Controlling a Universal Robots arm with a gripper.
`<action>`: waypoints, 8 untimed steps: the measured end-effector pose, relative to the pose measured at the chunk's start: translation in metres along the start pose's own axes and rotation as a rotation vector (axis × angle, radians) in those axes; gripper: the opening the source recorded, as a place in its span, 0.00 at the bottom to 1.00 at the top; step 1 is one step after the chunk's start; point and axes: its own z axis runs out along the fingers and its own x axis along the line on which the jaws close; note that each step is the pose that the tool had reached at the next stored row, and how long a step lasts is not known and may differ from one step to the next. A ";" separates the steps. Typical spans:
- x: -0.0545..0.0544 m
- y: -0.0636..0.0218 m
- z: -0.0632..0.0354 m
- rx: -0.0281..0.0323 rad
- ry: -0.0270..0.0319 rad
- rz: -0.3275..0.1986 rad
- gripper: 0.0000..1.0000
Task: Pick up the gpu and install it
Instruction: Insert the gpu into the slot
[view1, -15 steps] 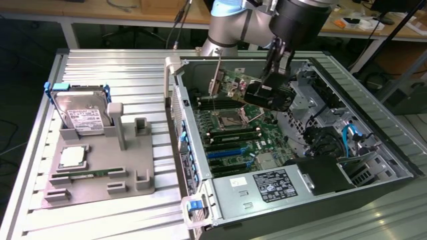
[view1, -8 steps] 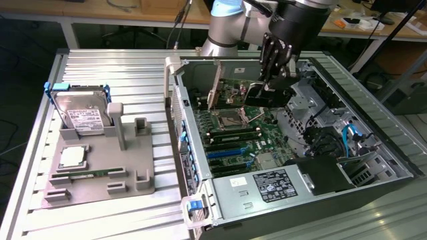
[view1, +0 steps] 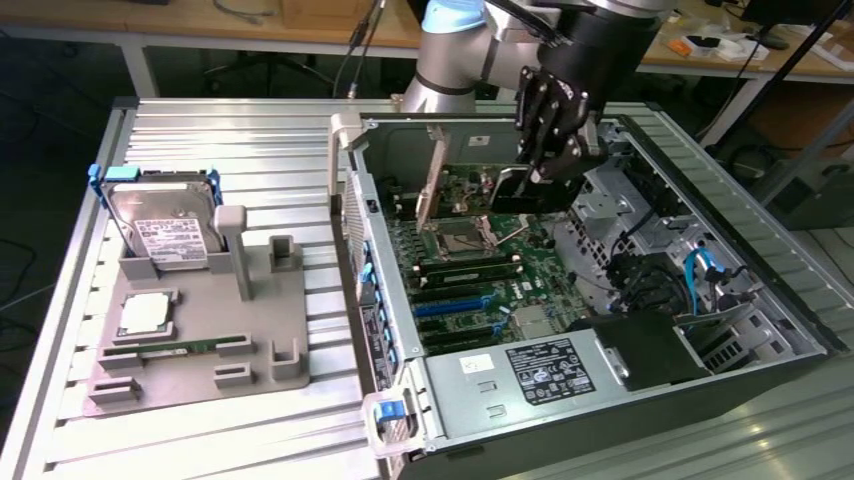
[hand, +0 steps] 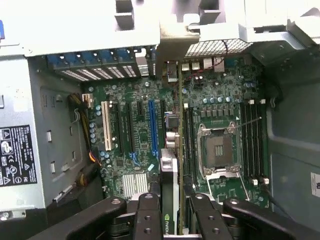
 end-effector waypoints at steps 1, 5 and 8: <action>0.000 0.0000 0.0001 -0.0001 0.0004 -0.014 0.27; 0.000 0.0000 0.0007 -0.0004 0.0023 -0.102 0.27; 0.000 0.0000 0.0010 -0.0005 0.0034 -0.152 0.27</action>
